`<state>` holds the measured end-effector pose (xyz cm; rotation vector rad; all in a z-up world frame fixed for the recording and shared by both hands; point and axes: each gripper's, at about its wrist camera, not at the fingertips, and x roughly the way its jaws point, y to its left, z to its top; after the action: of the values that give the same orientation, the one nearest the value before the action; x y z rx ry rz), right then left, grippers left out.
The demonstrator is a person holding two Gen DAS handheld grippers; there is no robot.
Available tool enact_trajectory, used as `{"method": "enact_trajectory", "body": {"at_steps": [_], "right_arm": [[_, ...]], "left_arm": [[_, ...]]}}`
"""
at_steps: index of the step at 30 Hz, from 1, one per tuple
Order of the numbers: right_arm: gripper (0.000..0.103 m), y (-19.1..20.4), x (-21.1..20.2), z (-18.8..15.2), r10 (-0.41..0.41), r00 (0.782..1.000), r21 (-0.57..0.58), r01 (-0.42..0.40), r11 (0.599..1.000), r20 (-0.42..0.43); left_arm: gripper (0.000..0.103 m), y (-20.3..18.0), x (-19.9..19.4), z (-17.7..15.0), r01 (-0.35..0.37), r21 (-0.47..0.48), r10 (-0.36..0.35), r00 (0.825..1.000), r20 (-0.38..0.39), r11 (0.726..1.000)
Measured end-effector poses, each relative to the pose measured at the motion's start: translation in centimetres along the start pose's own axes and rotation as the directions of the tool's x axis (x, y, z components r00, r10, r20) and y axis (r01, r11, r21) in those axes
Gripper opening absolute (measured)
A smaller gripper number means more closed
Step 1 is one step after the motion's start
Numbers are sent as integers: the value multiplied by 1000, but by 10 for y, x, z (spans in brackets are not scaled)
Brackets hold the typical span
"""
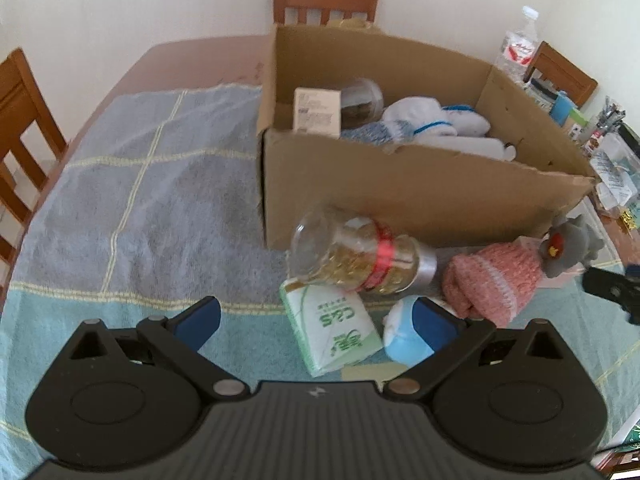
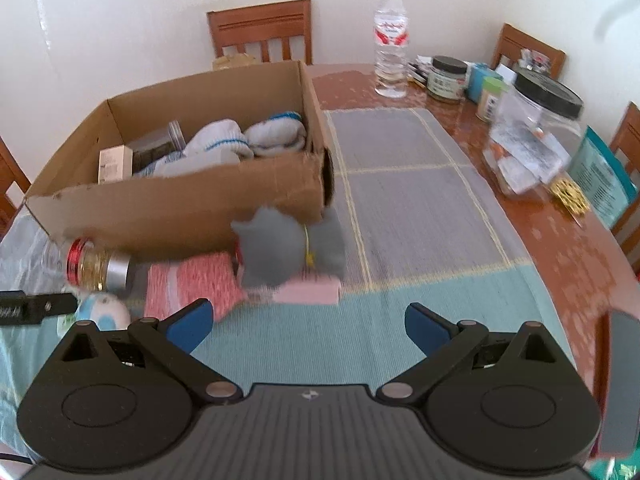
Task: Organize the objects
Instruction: 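Grasp the red-labelled capsule jar with the left gripper while the right grasps the grey plush toy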
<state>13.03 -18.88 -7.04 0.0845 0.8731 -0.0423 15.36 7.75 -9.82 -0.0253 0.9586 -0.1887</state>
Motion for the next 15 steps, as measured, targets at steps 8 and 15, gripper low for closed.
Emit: {"method": "enact_trajectory", "body": {"at_steps": [8, 15], "right_arm": [[103, -2, 27, 19, 72, 997, -64, -72, 995, 10], [103, 2, 46, 25, 85, 996, -139, -83, 987, 9]], "left_arm": [[102, -22, 0, 7, -20, 35, 19, 999, 42, 999], [102, -43, 10, 13, -88, 90, 83, 995, 56, 992]]}}
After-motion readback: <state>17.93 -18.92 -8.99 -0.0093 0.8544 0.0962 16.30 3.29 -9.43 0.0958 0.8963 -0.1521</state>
